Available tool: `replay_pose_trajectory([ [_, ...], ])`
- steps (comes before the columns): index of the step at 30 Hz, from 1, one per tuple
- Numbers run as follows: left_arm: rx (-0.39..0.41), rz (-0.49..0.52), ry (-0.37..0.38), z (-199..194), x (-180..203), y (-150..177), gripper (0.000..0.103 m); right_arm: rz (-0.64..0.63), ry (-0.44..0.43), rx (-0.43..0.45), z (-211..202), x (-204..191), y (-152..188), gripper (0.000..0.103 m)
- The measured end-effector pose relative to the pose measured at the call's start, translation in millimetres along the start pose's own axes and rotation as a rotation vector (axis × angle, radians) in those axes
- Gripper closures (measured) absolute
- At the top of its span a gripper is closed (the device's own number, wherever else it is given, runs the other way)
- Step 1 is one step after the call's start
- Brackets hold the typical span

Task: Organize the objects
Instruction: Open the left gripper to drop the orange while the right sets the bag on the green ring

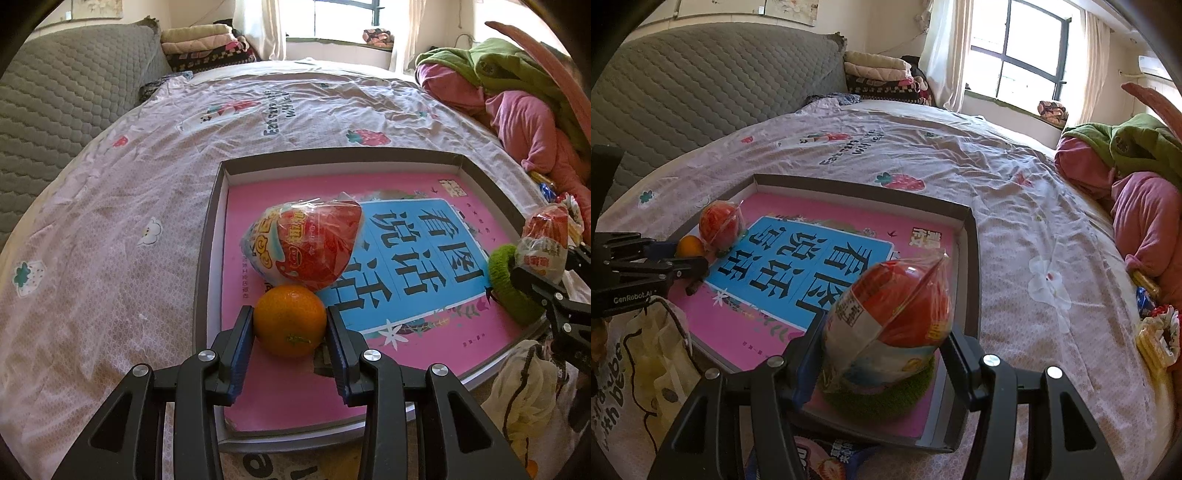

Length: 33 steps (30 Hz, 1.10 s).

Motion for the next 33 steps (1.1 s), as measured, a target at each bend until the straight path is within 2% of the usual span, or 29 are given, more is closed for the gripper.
replay_pose_trajectory([
  [11, -0.002, -0.009, 0.004, 0.4, -0.3, -0.3, 0.064, 0.03, -0.028, -0.031, 4.9, 3.8, 1.7, 0.044],
  [27, -0.004, 0.006, 0.003, -2.7, 3.9, -0.1, 0.063, 0.026, -0.011, -0.024, 3.0, 6.0, 1.1, 0.042],
  [31, 0.002, 0.006, 0.012, -6.4, 7.0, -1.1, 0.054, 0.025, -0.008, -0.019, 2.8, 6.1, -0.1, 0.042],
  [33, 0.004, 0.008, 0.011, -7.8, 7.9, -1.6, 0.054, 0.025, -0.005, -0.016, 2.0, 6.3, -0.4, 0.041],
])
Point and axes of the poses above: each gripper's, at about its wrist camera, not at the fingertips, and z roughly the way its jaws point, x to its right, y to its underside, the point moved 1 cm from there along z, roughly the way its jaws point, and after that the axes turned 15 degrees about y, right-handed, at the moved point
